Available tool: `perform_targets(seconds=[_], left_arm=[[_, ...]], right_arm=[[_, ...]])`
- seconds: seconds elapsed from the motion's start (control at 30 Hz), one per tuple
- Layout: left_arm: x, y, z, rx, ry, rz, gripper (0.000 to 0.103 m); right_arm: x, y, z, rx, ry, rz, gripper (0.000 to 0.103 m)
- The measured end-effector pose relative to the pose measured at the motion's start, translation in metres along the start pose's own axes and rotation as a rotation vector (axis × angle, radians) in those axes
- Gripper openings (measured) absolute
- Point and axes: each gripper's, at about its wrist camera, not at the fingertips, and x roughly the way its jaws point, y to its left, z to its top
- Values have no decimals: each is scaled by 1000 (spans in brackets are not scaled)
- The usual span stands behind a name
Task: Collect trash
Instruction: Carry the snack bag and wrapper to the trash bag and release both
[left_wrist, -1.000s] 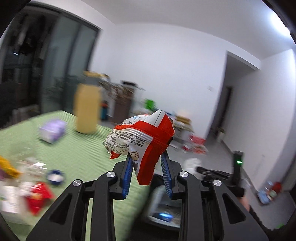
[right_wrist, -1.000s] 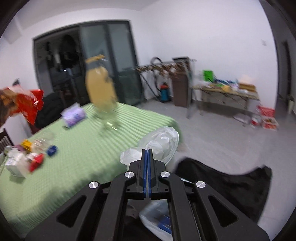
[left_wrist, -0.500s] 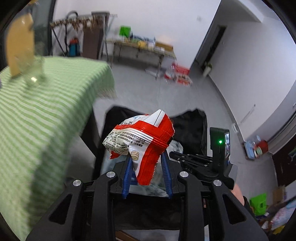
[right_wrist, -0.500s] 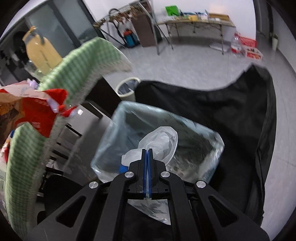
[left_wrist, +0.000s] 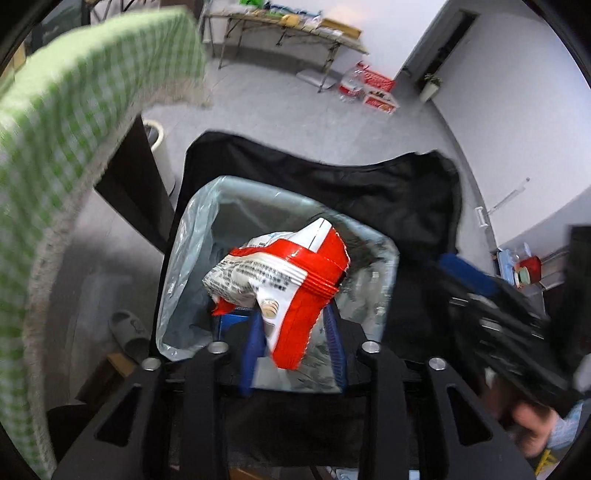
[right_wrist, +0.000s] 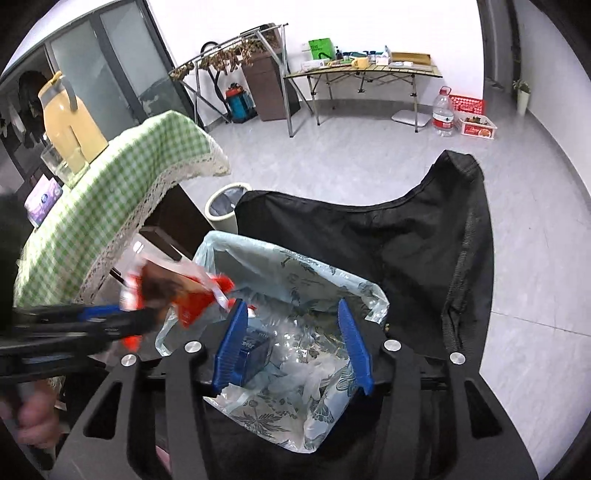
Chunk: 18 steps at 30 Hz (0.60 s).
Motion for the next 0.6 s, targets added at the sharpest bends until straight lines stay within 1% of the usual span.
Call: perform_targets(seconds=[0.03,0.07,0.13,0.2,0.27,0.43,0.6], left_arm=[[12,10,1,-31,21,19,56],[19,17,2,-55,32,42,63],[31,35,-1,-112,49,102,63],[36,49,-6,-164,79,106,63],[34,56,-9,-187,89,104,63],[17,54,-7,-159,54,111,63],[1,45,-3,-117,16,111,63]], right_arm=[[0,0,0,1,-2,-1,50],[1,0,0,-1,-2,-4,50],[2,-1,-1,-6,2,-7,50],[4,-2,-3,-5,10,-4,50],[8,-2,-4,0,19,-2,50],[8,4,-4,-9,22,4,50],[-2,13,3,-30,-7,9,50]])
